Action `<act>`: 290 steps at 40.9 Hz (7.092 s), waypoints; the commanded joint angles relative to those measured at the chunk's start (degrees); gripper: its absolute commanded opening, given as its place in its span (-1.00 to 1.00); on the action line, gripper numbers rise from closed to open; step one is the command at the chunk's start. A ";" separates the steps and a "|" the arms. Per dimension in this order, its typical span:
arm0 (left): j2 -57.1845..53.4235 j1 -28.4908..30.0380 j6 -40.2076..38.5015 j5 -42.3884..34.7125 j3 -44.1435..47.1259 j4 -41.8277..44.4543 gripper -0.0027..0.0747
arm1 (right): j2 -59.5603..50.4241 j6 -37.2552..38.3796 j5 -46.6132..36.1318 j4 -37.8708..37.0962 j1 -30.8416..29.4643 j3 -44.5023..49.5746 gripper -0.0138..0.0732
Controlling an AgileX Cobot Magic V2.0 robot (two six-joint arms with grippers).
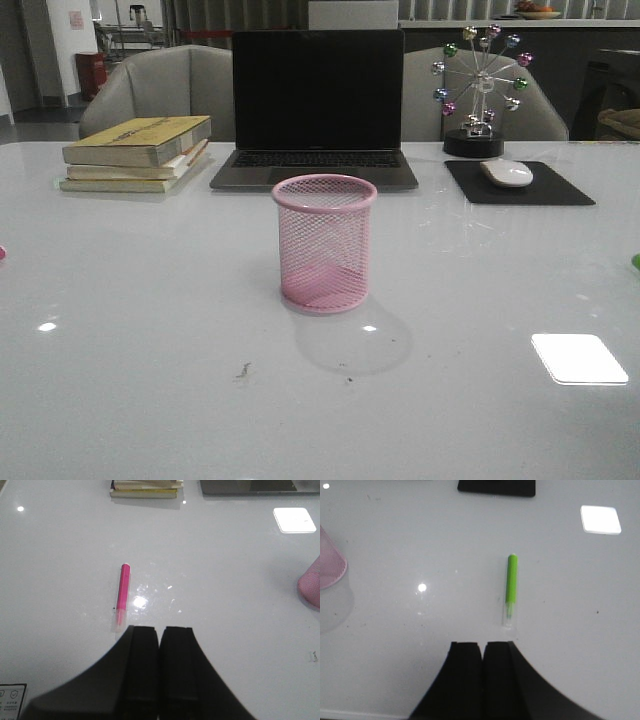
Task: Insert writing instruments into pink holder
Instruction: 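Lower the right gripper over the green marker and close on it, then lift the green marker upright with the right gripper, then carry the green marker over the pink holder and lower it in, then open the right gripper and withdraw it from the holder, then lower the left gripper onto the pink marker and close on it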
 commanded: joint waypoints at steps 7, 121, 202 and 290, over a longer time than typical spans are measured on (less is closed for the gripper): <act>5.01 -0.12 1.40 -3.82 -1.85 -0.19 -0.44 | 6.40 -0.49 -2.02 -0.43 -0.34 -1.47 0.20; 6.27 -28.81 2.97 -8.78 -0.71 -5.89 0.38 | 81.40 -6.24 7.81 4.45 -9.57 -52.62 -0.23; 6.27 -28.81 2.97 -8.97 -0.71 -5.89 0.38 | 53.68 -9.93 -54.27 6.52 31.96 -20.39 0.41; 62.64 8.50 2.57 1.86 -34.49 -0.11 0.38 | 15.59 -3.61 2.75 0.83 27.55 -11.38 0.41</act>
